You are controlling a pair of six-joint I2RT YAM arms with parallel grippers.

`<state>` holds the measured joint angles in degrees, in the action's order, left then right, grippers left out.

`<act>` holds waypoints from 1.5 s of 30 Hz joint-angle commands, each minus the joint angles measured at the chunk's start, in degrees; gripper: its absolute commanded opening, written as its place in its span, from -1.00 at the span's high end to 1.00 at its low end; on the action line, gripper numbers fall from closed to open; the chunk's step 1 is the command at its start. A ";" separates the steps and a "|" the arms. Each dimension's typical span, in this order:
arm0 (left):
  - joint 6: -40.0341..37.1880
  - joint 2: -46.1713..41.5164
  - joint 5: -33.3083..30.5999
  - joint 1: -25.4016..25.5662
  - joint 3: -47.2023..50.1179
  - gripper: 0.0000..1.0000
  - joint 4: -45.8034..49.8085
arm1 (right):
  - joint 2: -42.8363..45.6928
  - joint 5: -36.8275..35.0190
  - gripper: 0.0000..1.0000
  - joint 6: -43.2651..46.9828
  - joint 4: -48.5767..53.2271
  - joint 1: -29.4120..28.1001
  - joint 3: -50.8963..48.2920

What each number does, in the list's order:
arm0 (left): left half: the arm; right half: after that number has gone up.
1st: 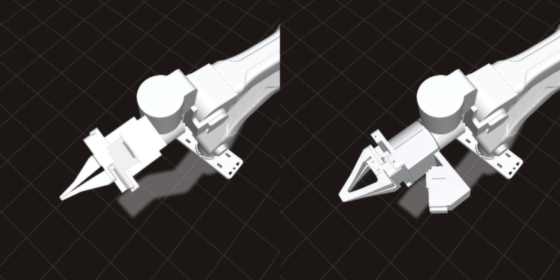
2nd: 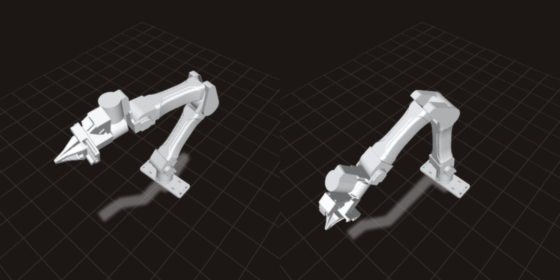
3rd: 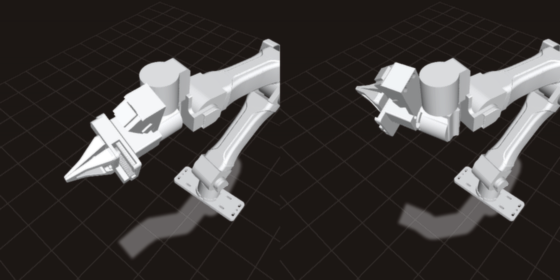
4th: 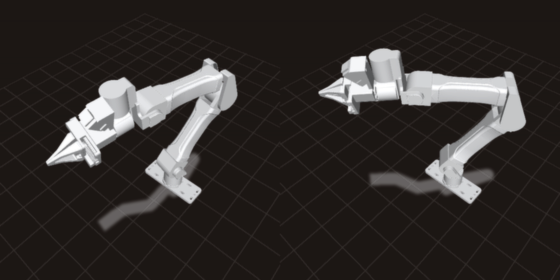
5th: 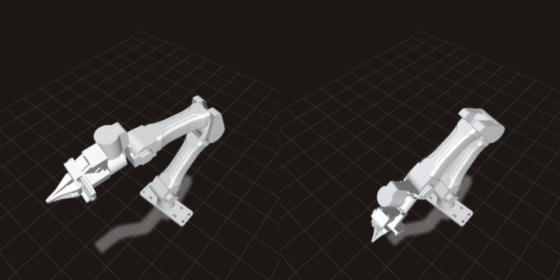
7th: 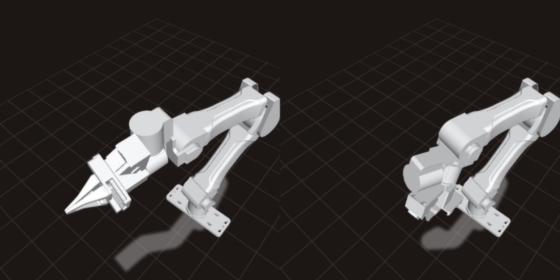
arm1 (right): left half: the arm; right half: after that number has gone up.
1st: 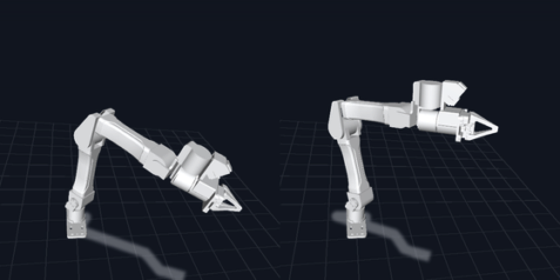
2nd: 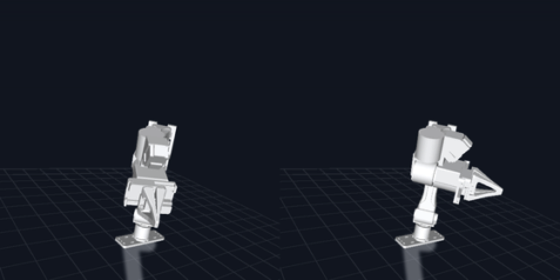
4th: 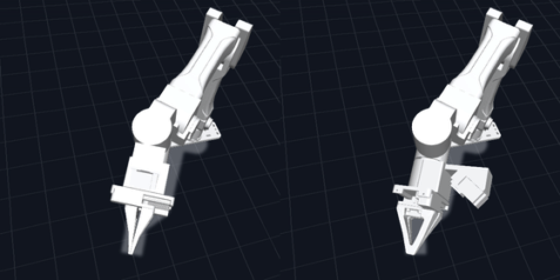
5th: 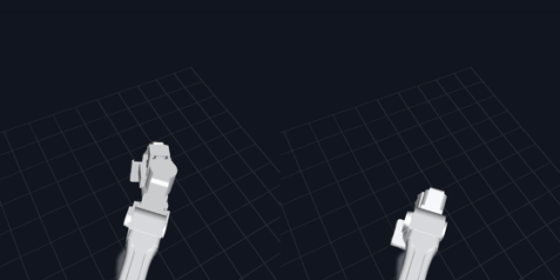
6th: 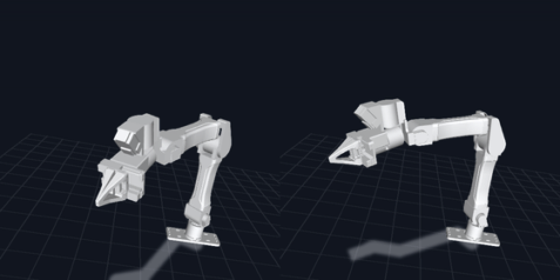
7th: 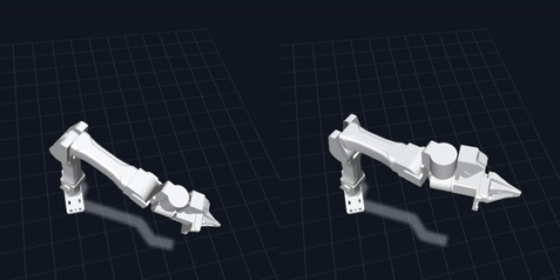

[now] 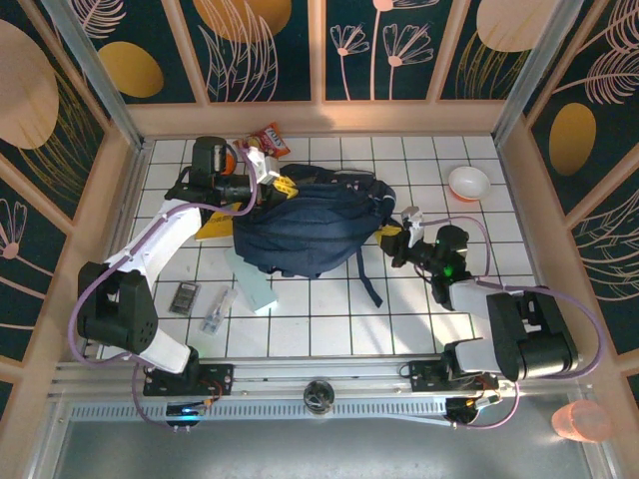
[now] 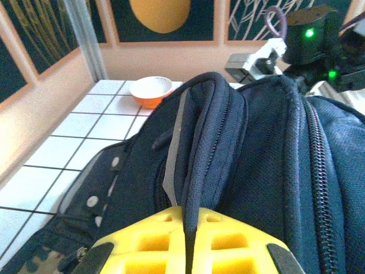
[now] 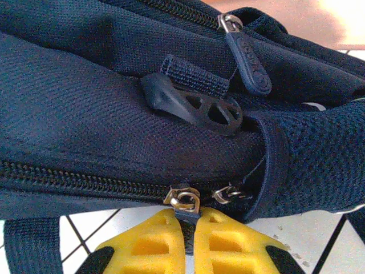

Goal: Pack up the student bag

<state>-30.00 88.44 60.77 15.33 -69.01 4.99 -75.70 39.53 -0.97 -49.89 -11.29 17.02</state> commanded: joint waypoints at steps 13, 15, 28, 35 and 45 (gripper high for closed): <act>5.24 -7.60 -33.57 5.59 10.41 1.00 -19.59 | 14.57 -0.76 1.00 4.42 34.40 -6.44 7.94; 6.50 -7.15 -36.98 6.38 10.80 1.00 -21.18 | 15.95 -0.64 1.00 4.53 37.49 -6.67 8.76; 12.59 -2.46 -52.32 15.20 12.36 1.00 -29.72 | 21.22 0.26 1.00 -1.39 50.41 -11.30 14.90; 16.98 1.71 -58.53 21.07 9.90 1.00 -31.97 | 21.07 -2.09 1.00 -8.85 50.91 -15.40 16.00; 29.02 6.86 -62.53 28.22 6.55 1.00 -36.73 | 20.51 -11.67 1.00 -25.67 48.51 -21.14 14.40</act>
<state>-7.73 94.61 2.24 42.09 -59.29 -22.46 -55.44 29.89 -18.46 0.27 -30.13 31.14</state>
